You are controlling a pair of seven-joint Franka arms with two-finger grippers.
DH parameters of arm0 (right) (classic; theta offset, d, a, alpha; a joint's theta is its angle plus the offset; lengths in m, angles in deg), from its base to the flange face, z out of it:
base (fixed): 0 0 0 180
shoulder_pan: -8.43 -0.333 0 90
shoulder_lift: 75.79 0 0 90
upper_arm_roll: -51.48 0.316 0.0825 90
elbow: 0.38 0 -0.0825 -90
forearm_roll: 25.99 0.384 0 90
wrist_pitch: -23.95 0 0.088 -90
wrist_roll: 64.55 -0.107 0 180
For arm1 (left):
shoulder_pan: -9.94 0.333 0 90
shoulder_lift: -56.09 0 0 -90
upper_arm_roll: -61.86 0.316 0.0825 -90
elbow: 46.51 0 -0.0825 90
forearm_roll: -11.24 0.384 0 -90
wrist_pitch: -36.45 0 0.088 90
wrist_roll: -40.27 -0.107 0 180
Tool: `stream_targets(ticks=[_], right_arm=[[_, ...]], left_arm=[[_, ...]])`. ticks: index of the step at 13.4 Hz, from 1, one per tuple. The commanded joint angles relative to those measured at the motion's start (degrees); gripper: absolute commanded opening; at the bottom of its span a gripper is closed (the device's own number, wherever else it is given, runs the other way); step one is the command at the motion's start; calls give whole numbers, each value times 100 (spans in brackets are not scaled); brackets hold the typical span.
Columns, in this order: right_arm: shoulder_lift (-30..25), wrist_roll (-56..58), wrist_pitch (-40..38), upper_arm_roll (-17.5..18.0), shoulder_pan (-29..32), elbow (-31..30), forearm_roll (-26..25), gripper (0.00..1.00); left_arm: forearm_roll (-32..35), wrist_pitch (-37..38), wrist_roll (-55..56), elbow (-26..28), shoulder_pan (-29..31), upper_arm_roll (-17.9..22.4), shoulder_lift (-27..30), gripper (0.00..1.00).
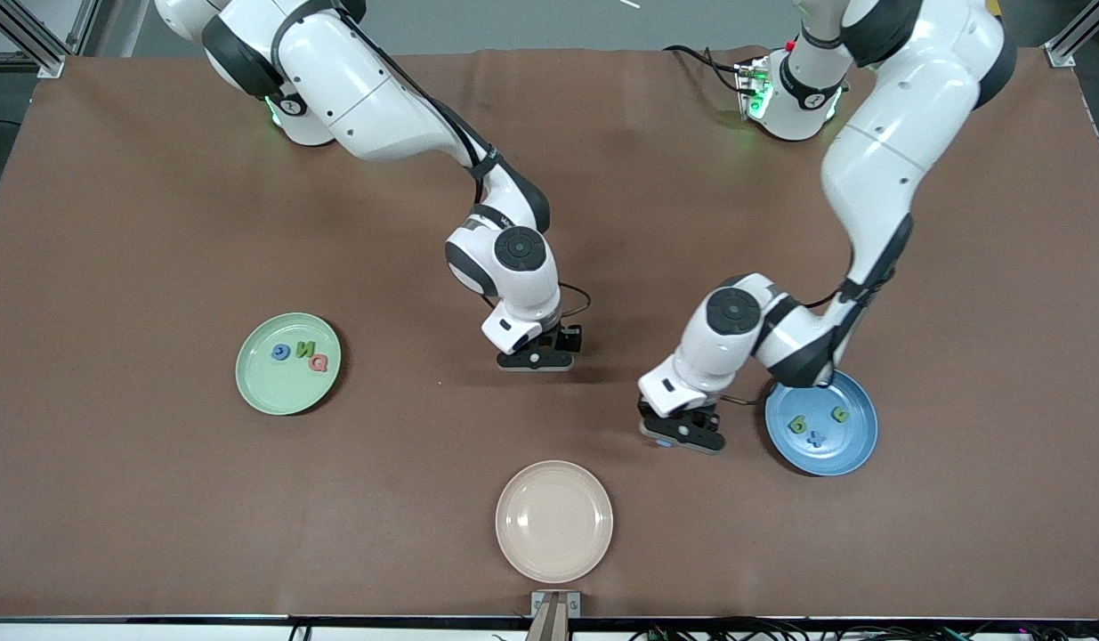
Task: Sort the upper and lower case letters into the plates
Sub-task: 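Drop m on the blue plate while the right gripper drops B on the green plate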
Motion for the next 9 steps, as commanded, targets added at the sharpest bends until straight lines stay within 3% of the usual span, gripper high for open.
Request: stream_targets(ticks=[1,3,4,6,9], right_arm=[[57,-119,17,-91,-93,88,-143,44],[57,-119,17,-91,-67,79,-134,8],[57,-119,8,-91,-32,79,-117,0],[-48,-15,-114,-99,91,79,-108,0],[-521,966,-1236,6,705,62,-12,0]], left_arm=[[111,816,-120,251,1051,-952,310,2],[111,1336,-383,391,1886,-1612,302,2],[111,1477,-506,514,2160,-1772,302,2],[111,1741,-621,690,2426,-1826,310,2],[233,2067,-630,752,2592,-1765,293,3]])
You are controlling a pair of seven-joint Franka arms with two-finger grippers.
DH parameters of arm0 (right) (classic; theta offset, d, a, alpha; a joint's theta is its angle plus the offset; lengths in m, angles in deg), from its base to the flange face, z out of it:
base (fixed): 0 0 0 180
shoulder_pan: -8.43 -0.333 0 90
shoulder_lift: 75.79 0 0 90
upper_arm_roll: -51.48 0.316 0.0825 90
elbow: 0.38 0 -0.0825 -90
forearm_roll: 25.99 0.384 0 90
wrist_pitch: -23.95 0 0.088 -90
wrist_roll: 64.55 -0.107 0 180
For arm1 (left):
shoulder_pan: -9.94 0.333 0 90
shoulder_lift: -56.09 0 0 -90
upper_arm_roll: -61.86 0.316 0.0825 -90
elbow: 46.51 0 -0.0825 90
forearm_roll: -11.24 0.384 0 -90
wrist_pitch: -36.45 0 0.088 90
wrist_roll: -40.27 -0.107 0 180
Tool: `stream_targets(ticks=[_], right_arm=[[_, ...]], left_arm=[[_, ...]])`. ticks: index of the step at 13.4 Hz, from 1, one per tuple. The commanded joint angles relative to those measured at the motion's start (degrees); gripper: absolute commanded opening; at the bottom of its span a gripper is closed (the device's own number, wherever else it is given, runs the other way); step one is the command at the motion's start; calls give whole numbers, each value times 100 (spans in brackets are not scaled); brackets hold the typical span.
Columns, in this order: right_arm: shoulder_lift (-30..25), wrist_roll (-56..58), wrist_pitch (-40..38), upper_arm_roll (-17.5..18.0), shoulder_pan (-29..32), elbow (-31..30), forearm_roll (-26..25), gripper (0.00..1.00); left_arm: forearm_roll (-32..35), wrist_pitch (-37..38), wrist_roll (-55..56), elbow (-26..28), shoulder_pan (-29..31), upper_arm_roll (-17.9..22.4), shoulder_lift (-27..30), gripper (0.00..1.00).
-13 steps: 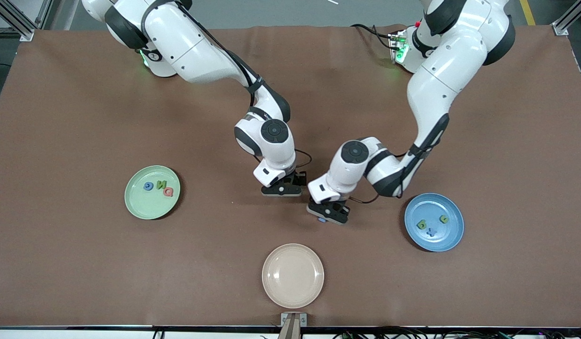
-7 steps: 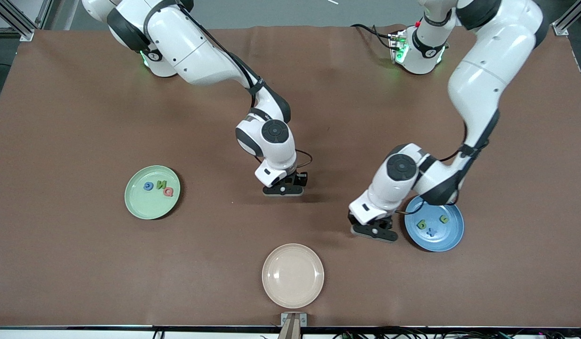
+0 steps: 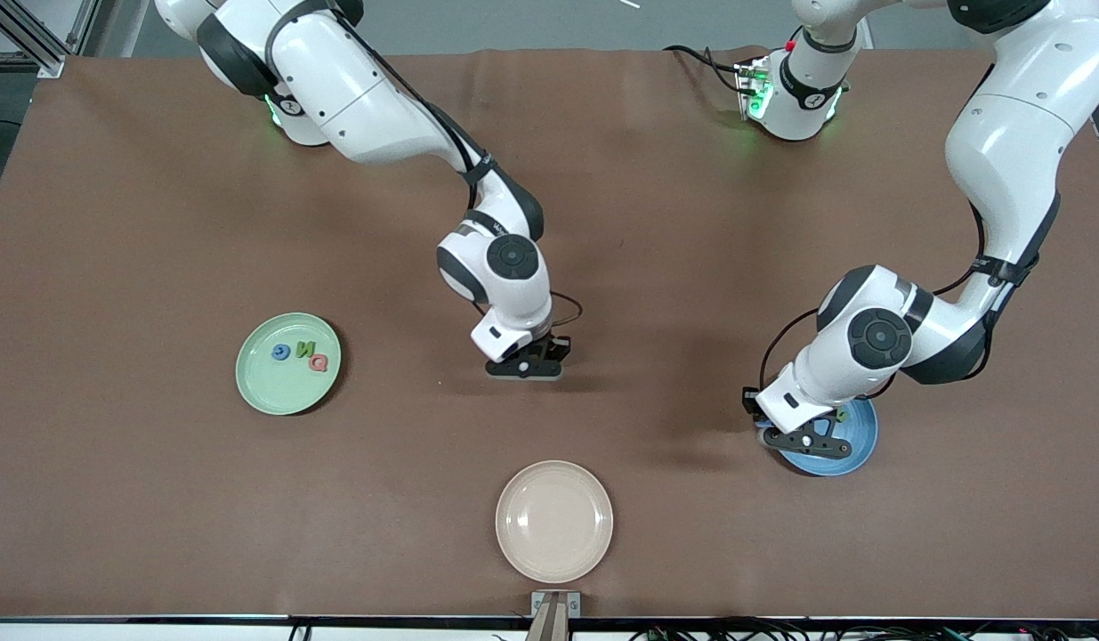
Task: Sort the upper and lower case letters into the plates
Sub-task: 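Drop m on the blue plate while the right gripper drops B on the green plate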
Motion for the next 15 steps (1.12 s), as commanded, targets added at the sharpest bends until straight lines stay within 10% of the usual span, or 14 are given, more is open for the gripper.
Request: stream_targets(ticks=[1,10,15], right_arm=[[-650,1069,-940,169,702,-159,145,0],[-2147,5554,-1198,196,3489,-2127,990,0],[-1998,5556,-1093,169,3850,-2295,990,7]], left_arm=[[246,174,35,198,196,-40,87,4],[282,209,0,76,452,-40,87,100],[238,972,0,-809,338,-224,158,100]])
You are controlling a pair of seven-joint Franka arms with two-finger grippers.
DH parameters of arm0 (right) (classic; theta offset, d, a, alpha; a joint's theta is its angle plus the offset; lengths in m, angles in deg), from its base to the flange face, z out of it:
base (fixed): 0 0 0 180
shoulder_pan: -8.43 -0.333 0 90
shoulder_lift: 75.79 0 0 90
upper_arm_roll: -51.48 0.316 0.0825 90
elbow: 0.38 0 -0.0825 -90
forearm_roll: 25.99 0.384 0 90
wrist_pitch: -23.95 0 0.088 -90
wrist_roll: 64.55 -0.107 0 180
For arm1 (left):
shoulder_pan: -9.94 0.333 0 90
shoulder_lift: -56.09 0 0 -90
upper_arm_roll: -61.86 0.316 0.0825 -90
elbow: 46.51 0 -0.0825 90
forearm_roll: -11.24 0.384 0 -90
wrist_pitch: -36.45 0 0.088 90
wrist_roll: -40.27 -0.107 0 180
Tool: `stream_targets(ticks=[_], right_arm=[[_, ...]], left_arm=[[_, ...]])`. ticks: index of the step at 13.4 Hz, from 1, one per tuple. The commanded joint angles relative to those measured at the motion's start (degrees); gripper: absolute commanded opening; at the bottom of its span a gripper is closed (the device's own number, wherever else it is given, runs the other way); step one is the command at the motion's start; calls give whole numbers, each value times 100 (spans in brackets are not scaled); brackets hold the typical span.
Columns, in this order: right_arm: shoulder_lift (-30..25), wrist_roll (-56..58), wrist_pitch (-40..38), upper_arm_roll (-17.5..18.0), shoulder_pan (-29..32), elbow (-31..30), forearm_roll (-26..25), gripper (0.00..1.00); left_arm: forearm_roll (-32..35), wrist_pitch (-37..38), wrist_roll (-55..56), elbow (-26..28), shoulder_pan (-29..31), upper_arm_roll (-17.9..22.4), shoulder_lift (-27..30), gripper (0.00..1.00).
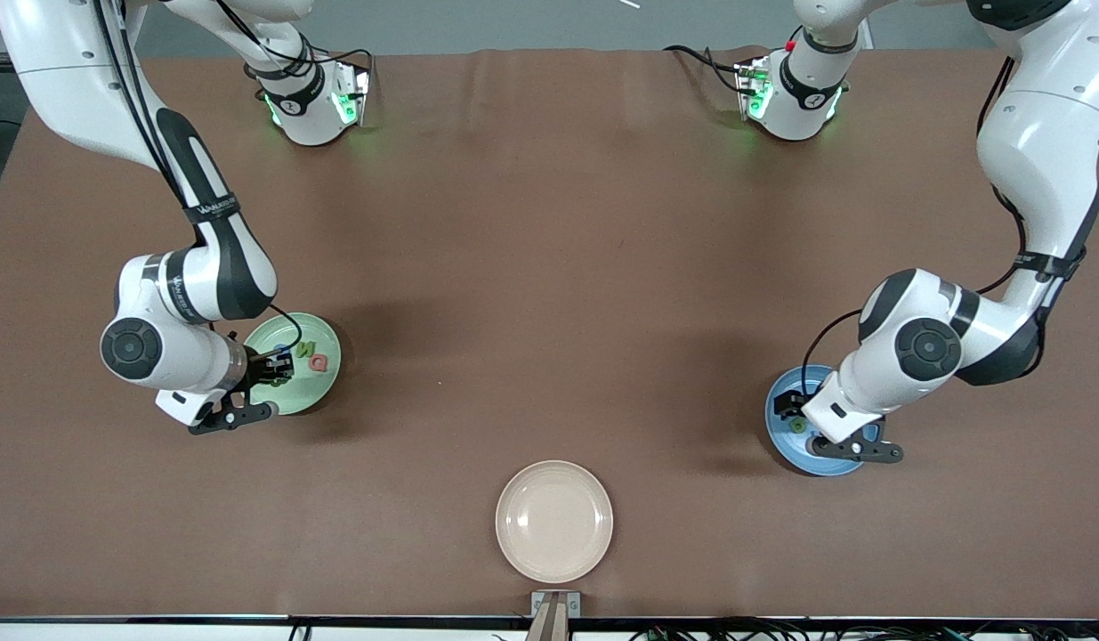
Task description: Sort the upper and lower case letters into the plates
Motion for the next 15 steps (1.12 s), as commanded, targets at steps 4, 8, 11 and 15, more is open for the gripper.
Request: stream_targets(ticks=[4,8,11,15], right_arm=[[-19,-35,47,127,198,-194,68,100],[-465,-484,-909,101,224,8,68,100],[-1098,-484,-1743,74,417,95,68,100],[-1276,-746,-2386,74,531,1066,76,100]], left_arm=[[93,745,41,-664,-191,-101,152,100],[75,1895,102,-1243,-340,-496,170,100],[66,2309,94,-1490,-358,-777,170,100],[31,2776,68,-1534,-262,-892,627,100]])
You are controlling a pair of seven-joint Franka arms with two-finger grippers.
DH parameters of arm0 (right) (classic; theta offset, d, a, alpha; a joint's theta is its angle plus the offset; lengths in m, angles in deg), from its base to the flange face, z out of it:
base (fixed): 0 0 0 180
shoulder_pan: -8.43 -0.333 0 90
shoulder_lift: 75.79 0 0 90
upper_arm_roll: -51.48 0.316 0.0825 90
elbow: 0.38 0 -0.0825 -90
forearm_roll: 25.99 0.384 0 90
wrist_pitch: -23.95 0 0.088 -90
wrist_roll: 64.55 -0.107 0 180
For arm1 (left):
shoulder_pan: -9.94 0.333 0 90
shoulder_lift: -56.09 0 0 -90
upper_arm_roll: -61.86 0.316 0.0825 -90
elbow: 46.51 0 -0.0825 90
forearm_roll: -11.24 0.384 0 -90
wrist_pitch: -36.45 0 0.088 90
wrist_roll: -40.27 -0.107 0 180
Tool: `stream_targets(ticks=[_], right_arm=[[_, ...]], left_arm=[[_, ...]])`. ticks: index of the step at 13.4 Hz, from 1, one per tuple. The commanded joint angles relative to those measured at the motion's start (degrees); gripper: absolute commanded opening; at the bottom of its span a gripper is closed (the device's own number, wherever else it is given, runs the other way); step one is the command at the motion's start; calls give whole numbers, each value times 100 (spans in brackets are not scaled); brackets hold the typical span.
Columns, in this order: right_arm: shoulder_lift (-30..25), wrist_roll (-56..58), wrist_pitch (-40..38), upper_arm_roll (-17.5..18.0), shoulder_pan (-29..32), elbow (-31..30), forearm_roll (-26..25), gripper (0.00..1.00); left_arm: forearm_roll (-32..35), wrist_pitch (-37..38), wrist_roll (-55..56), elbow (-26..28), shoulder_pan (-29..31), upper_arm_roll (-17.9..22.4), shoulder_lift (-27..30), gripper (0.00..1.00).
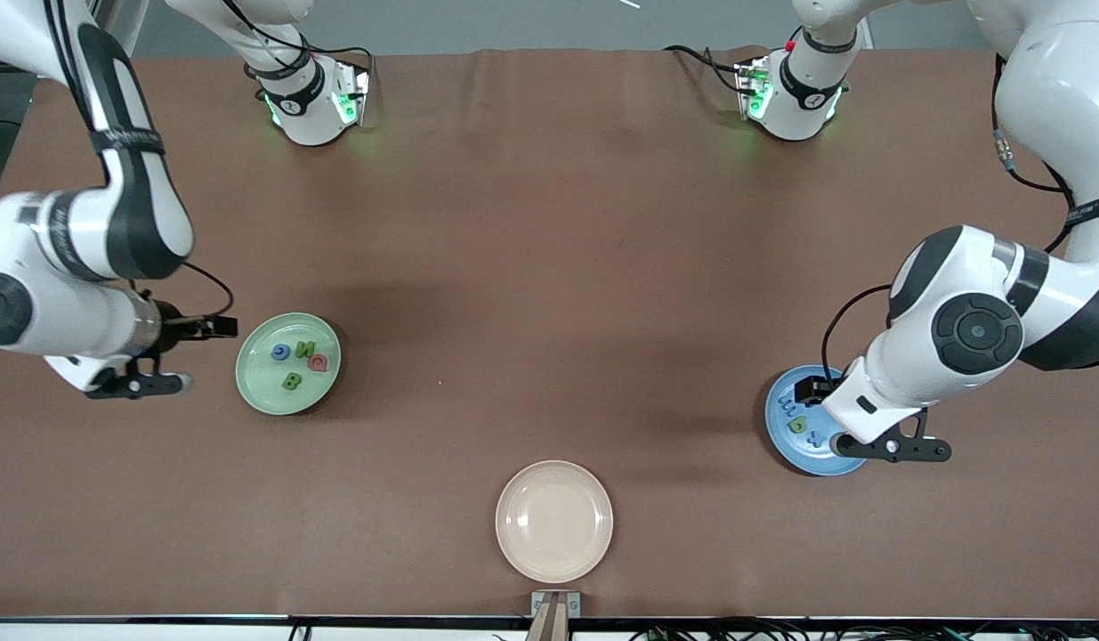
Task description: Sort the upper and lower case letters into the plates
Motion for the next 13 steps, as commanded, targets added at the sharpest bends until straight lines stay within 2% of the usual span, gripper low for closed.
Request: stream_targets(ticks=[1,3,4,6,9,10,11,13], right_arm=[[177,-305,-627,88,68,1044,58,100],[214,-297,-1042,88,50,1618,41,100],[222,-314,-1052,88,68,1716,23,100],[205,-323,-1079,141,24,1726,93,100],[-14,-332,-1614,150,-38,1709,338,100],[-128,-332,-1658,141,-20,1647,418,100],[-208,-332,-1763,141,-20,1586,436,100],[-540,-332,-1756,45,-186,1271,436,100]], left_arm=[[-3,272,-25,-10,150,-35,444,100],[-74,438,-25,25,169,-35,787,100],[-161,648,-51,16,169,-44,884,100],[-389,764,-78,7,186,-44,1104,100],[-872,922,-340,7,371,-45,1552,100],[-1187,1009,-611,7,327,173,1814,100],[-1547,1019,-796,16,127,724,2173,100],[-2853,1019,-1200,181,-785,2382,2894,100]])
